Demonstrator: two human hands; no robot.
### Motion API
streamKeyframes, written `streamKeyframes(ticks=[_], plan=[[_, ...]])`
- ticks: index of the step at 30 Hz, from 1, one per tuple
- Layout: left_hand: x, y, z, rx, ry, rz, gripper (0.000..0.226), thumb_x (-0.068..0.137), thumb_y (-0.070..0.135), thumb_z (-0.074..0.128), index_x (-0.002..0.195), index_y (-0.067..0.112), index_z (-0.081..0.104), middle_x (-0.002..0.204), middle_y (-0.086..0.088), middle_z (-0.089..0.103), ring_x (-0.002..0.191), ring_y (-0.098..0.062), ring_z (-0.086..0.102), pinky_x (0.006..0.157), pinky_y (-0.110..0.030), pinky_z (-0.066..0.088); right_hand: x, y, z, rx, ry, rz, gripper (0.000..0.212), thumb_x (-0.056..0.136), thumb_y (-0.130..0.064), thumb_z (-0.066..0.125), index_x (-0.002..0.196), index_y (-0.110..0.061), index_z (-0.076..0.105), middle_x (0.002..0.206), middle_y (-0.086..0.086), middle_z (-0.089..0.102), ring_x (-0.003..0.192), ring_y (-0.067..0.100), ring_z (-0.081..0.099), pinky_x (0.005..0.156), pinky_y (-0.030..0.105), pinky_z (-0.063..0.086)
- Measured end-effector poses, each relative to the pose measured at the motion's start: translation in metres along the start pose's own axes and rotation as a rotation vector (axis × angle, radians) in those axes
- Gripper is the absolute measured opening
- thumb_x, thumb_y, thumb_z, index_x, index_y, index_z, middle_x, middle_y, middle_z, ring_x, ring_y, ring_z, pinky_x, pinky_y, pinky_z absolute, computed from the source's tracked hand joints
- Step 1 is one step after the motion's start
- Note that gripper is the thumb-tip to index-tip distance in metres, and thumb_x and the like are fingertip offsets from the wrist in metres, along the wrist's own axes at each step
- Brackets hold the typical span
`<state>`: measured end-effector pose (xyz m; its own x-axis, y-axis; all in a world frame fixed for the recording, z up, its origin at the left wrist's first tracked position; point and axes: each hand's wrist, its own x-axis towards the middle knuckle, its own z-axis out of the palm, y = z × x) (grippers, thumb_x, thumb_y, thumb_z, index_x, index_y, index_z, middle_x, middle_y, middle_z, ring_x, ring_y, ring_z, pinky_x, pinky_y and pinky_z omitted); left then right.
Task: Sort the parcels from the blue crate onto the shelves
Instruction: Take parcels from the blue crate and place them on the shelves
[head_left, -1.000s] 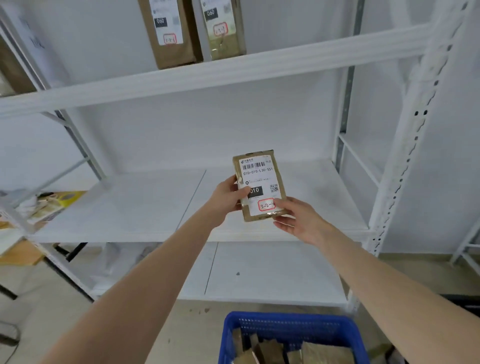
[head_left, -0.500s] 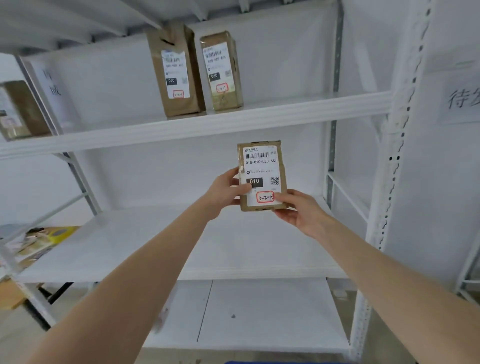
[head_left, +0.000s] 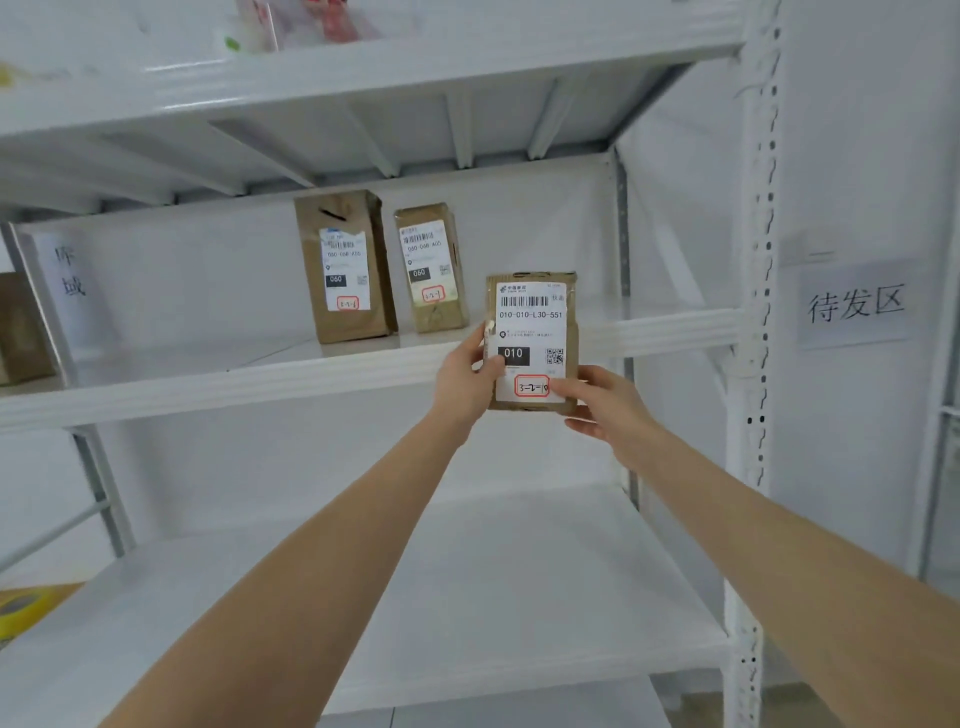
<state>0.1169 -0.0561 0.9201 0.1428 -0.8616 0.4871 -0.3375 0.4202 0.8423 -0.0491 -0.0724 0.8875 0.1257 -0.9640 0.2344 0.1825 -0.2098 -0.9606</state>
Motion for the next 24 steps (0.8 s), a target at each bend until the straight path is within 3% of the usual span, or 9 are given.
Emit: streamKeyframes(ticks=[6,9,13,15,17,22,24], plan=[[0.024,0.027,-0.001,-0.037,-0.106,0.109,0.066,0.087,-0.006,0.052,0.141,0.029,0.039,0.116,0.003,0.061,0.101,-0.013,0.060,0.066,-0.008,0.047,0.017,-0.029,0.004,0.058,0.115,-0.079,0.026,0.086,-0.020,0.070,0.112,-0.016,0.066,0.087,-0.003,0.066,0.075,0.015,0.060,0.076,0.026,0.054],[0.031,0.039,0.002,-0.041,-0.180,0.129,0.079,0.081,-0.009,0.062,0.145,0.025,0.031,0.115,0.001,0.058,0.086,-0.002,0.059,0.058,-0.004,0.047,0.027,-0.040,0.003,0.043,0.176,-0.124,0.033,0.085,-0.022,0.071,0.117,-0.016,0.066,0.092,-0.001,0.068,0.074,0.015,0.061,0.072,0.025,0.054],[0.040,0.054,0.011,0.028,-0.230,0.178,0.075,0.075,-0.006,0.071,0.135,0.026,0.037,0.098,0.018,0.057,0.084,0.005,0.056,0.059,-0.001,0.044,0.044,-0.052,-0.004,0.000,0.287,-0.198,0.046,0.084,-0.023,0.072,0.127,-0.022,0.056,0.108,0.009,0.067,0.078,0.020,0.065,0.065,0.027,0.056],[0.044,0.061,0.018,0.083,-0.216,0.195,0.070,0.075,-0.002,0.073,0.134,0.021,0.041,0.105,0.015,0.059,0.090,-0.003,0.058,0.067,-0.005,0.046,0.052,-0.058,-0.010,-0.045,0.323,-0.228,0.045,0.085,-0.026,0.072,0.126,-0.025,0.055,0.118,0.009,0.062,0.086,0.023,0.067,0.059,0.024,0.055],[0.052,0.063,0.027,0.128,-0.172,0.217,0.069,0.074,0.002,0.075,0.133,0.019,0.045,0.113,0.008,0.061,0.099,-0.011,0.058,0.083,-0.020,0.050,0.061,-0.064,-0.017,-0.077,0.331,-0.247,0.042,0.085,-0.026,0.071,0.125,-0.024,0.057,0.121,0.008,0.060,0.092,0.023,0.067,0.057,0.023,0.054],[0.077,0.059,0.054,0.137,-0.067,0.226,0.073,0.070,0.001,0.078,0.133,0.016,0.046,0.127,0.002,0.058,0.112,-0.017,0.056,0.092,-0.030,0.048,0.081,-0.077,-0.041,-0.184,0.301,-0.294,0.039,0.090,-0.019,0.063,0.129,-0.023,0.057,0.099,0.002,0.065,0.094,0.021,0.063,0.083,0.037,0.056],[0.088,0.060,0.066,0.140,-0.015,0.208,0.072,0.071,0.001,0.077,0.133,0.014,0.044,0.131,-0.001,0.056,0.113,-0.018,0.056,0.094,-0.031,0.047,0.089,-0.080,-0.052,-0.299,0.323,-0.341,0.040,0.091,-0.019,0.060,0.129,-0.028,0.057,0.101,-0.002,0.064,0.098,0.019,0.061,0.084,0.034,0.052]])
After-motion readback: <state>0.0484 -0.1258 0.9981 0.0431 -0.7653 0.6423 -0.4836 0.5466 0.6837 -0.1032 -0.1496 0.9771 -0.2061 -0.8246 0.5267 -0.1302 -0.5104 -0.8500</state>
